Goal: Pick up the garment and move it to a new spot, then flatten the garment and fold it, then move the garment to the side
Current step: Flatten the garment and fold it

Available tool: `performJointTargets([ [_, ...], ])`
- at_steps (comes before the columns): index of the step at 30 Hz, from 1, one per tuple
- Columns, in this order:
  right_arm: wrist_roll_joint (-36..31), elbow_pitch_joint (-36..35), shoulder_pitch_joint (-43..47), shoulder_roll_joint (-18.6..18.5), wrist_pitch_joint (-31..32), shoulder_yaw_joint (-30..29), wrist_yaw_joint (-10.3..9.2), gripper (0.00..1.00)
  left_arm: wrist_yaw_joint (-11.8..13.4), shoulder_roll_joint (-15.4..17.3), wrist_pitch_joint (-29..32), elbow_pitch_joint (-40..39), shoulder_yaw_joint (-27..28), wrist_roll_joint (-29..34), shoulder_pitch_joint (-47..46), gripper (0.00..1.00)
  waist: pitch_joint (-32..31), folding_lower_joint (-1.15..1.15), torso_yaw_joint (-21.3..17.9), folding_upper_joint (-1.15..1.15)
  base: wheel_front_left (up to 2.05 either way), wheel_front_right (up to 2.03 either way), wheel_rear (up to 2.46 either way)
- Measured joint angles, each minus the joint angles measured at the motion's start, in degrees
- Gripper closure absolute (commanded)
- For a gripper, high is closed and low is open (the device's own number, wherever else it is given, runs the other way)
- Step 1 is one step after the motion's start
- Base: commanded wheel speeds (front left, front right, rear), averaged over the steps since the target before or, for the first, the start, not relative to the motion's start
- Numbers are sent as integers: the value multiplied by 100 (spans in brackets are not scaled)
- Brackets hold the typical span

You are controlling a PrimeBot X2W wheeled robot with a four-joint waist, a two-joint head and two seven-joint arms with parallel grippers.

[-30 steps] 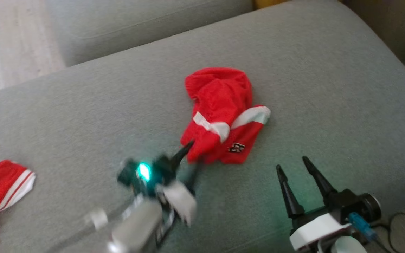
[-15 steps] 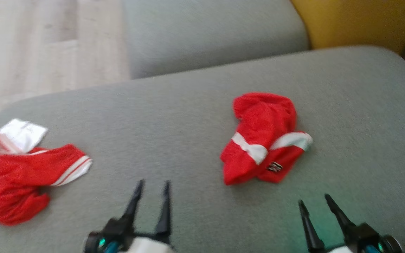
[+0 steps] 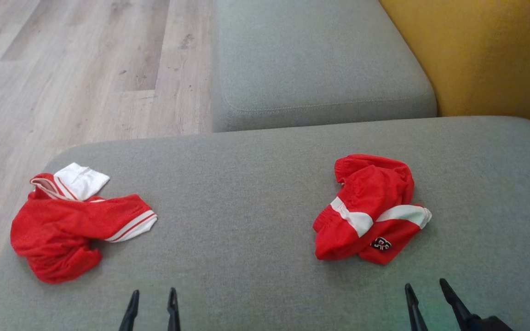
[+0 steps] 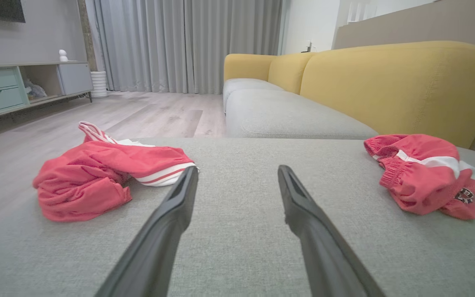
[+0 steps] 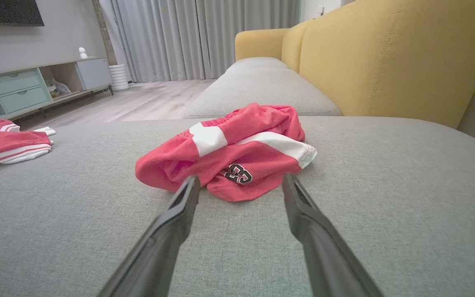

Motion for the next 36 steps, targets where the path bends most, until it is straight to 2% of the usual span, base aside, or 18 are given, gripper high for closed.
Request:
performJointTargets([
  [14, -4, -49, 47, 3, 1, 85, 0, 0, -49, -2, 0, 222, -30, 192, -9, 0, -16, 0, 102, 0, 0, 0, 0],
  [25, -88, -51, 42, 3, 0, 159, 0, 0, 10, 0, 0, 294, -64, 201, -9, 0, 3, 1, -2, 0, 0, 0, 0],
  [36, -187, -146, 34, 4, 0, 98, 0, 0, -55, 4, 0, 369, -258, 219, -60, 0, 70, 1, -125, 0, 0, 0, 0],
])
